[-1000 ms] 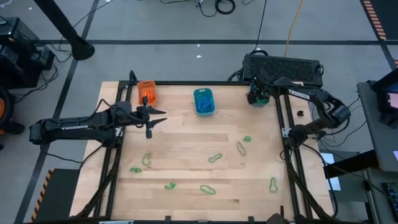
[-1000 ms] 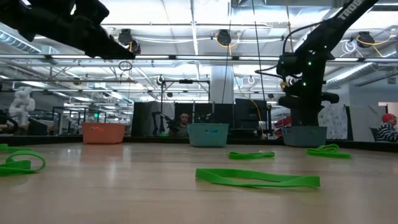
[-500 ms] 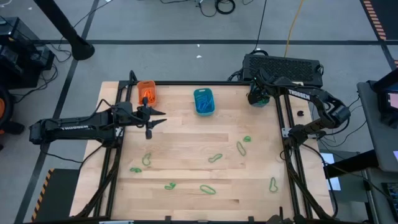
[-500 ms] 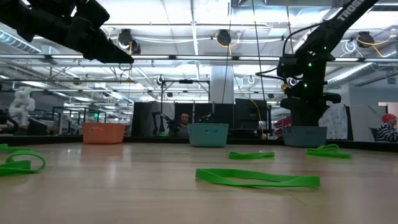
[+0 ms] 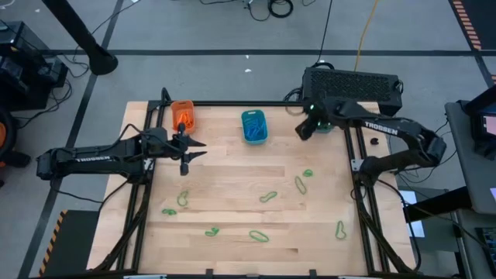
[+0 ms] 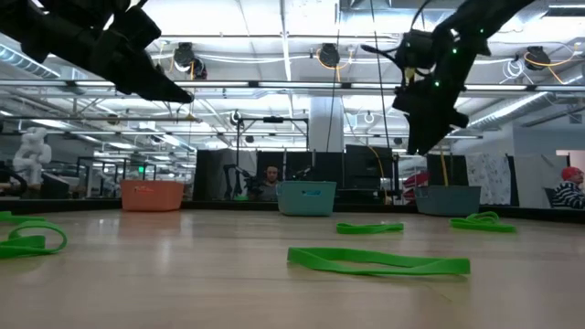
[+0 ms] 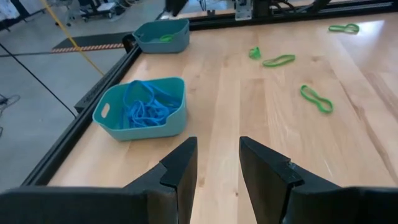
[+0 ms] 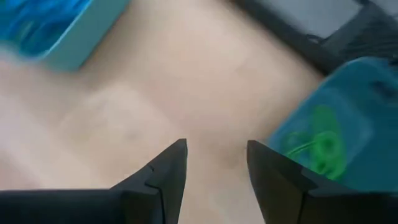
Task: Sort rubber bands into baskets
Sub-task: Put the green rubber band into the dark blue bin
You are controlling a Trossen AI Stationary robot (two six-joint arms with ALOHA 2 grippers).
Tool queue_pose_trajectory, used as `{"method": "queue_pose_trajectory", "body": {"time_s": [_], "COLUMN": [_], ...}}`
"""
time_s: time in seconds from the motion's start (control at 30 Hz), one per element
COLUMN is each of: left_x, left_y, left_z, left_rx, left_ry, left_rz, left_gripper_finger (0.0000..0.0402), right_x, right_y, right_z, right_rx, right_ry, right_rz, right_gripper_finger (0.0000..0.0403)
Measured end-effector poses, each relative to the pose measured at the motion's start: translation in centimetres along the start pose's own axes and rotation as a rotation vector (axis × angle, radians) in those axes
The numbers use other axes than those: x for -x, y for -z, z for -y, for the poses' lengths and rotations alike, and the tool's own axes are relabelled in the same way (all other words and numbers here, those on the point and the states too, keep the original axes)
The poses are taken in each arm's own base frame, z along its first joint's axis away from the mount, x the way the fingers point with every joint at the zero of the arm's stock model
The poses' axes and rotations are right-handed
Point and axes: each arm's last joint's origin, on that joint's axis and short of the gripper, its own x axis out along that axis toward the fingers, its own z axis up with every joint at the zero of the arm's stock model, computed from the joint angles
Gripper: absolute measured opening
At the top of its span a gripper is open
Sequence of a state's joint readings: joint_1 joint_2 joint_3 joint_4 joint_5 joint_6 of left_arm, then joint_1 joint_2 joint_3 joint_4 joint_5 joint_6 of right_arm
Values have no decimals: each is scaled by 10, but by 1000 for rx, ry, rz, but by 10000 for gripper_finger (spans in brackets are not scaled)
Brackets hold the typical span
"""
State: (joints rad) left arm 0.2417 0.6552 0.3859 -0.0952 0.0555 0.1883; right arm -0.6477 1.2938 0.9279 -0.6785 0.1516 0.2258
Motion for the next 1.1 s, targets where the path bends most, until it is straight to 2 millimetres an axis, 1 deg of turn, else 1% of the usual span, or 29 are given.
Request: {"method": "queue_pose_trajectory", "body": {"time_s": [0.13, 0.27, 0.33, 0.43, 0.53, 0.67, 0.8, 0.97, 1.1], "left_x": [0, 0, 0, 0, 0, 0, 0, 0, 0], "left_y": [1, 3, 4, 5, 5, 5, 4, 4, 4], "left_z": [0, 1, 1, 1, 1, 1, 1, 1, 1], "left_rx": [21, 29, 40, 53, 55, 55, 55, 55, 55], "left_ry": [2, 6, 7, 10, 9, 9, 9, 9, 9], "left_rz": [-6, -29, -37, -51, -48, -48, -45, -44, -44], "left_gripper_finger": [128, 128, 128, 128, 128, 128, 128, 128, 128], "right_x": [5, 13, 19, 24, 21, 10, 2, -9, -16], "right_y": [16, 37, 49, 70, 89, 104, 115, 125, 130], "right_z": [-30, -62, -75, -87, -91, -85, -83, -82, -82], "right_rx": [65, 128, 157, 176, 171, 148, 136, 131, 127], "right_ry": [-49, -88, -101, -89, -68, -39, -82, -139, -160], "right_rz": [-71, -150, -189, -260, -307, -369, -430, -443, -423], "right_gripper_finger": [154, 147, 146, 147, 153, 169, 189, 208, 214]}}
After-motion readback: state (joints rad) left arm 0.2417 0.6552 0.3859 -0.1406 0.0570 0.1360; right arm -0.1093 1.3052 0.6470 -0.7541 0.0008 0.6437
